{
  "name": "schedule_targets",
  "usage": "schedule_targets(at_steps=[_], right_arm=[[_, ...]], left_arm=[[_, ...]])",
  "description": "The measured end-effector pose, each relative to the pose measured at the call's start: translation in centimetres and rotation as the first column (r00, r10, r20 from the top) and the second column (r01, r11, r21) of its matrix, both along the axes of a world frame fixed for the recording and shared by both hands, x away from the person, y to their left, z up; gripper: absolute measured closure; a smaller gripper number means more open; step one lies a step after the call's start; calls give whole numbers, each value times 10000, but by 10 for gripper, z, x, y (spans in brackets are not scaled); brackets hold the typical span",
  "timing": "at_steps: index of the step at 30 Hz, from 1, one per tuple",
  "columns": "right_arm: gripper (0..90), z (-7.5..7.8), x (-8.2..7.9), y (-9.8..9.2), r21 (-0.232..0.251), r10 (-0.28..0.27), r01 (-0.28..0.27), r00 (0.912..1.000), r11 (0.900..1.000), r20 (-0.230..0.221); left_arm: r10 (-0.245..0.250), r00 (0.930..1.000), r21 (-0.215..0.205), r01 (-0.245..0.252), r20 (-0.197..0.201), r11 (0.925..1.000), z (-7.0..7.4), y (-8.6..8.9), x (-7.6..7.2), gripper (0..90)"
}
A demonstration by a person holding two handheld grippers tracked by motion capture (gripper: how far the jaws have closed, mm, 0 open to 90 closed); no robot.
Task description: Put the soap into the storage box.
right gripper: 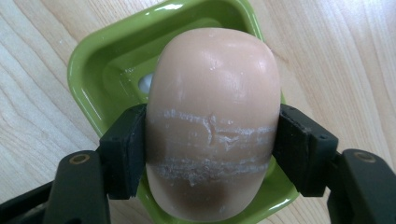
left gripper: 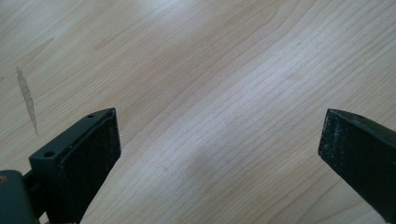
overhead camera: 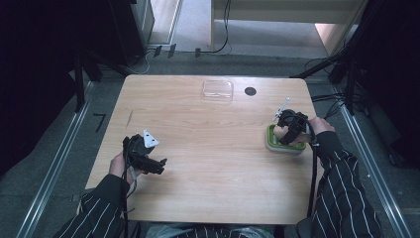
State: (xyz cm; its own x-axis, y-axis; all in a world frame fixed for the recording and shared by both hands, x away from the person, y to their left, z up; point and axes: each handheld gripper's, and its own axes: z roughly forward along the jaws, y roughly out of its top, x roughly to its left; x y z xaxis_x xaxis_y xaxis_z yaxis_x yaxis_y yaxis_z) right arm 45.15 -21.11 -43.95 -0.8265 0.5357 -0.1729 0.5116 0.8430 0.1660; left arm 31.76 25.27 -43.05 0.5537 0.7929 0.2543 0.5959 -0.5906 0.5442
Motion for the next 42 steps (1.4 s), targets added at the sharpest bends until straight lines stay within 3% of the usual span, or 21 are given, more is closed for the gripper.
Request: schedule_targets(at_steps=[16, 42], right_arm=[[327, -7, 0, 0, -36, 490, -490, 9988, 9988, -74], [299, -10, 1, -1, -393, 295, -300, 9995, 9988, -151]], left_arm=[[-5, 10000, 17, 5, -10, 10000, 0, 0, 0, 0], [-4, 10000, 52, 4, 2, 10000, 0, -1, 0, 0]])
